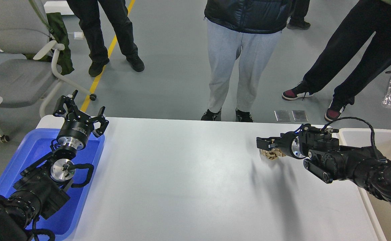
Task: Tidy desktop
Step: 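Lower the right gripper onto the crumpled tan paper and close it, then lift the held tan paper off the table with the right gripper, then carry the tan paper over the white bin and release it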
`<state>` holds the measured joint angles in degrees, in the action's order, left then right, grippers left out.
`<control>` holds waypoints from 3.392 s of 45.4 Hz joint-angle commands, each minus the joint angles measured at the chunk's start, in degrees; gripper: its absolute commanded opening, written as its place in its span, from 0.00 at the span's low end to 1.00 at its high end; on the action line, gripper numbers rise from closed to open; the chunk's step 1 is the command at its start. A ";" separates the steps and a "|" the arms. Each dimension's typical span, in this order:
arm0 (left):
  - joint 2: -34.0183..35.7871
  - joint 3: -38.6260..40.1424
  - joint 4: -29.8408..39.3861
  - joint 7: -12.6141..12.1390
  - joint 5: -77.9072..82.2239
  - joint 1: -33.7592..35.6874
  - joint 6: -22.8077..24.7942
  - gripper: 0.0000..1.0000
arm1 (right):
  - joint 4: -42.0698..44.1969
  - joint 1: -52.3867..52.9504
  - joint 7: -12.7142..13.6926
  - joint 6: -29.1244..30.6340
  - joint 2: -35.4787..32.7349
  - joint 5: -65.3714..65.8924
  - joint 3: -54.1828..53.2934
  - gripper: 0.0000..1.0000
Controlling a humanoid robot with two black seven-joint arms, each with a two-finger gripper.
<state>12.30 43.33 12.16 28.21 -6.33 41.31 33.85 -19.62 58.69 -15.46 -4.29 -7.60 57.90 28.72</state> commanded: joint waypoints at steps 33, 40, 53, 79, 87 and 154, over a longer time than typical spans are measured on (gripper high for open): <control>0.00 0.00 -0.03 0.00 0.00 0.00 -0.10 1.00 | 6.00 -5.34 0.43 -4.68 4.70 2.04 -0.50 1.00; 0.00 0.00 -0.03 0.00 0.00 0.00 -0.10 1.00 | 6.00 -5.60 0.52 -4.76 4.70 2.39 -0.68 0.99; 0.00 0.00 -0.03 0.00 0.00 0.00 -0.10 1.00 | 6.09 -6.05 0.78 -5.12 5.14 4.32 -0.77 0.75; 0.00 0.00 -0.03 0.00 0.00 0.00 -0.10 1.00 | 6.17 -7.28 0.87 -5.03 5.76 10.39 -1.47 0.35; 0.00 0.00 -0.03 0.00 0.00 0.00 -0.10 1.00 | 7.05 -7.28 1.14 -5.03 5.76 11.35 -1.47 0.00; 0.00 0.00 0.06 -0.08 0.00 0.00 -0.01 1.00 | -43.22 35.53 -3.96 16.42 -34.15 1.16 -0.85 0.00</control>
<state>12.31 43.33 12.18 28.19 -6.32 41.31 33.84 -59.31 87.06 -20.77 9.15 -38.16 59.40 27.30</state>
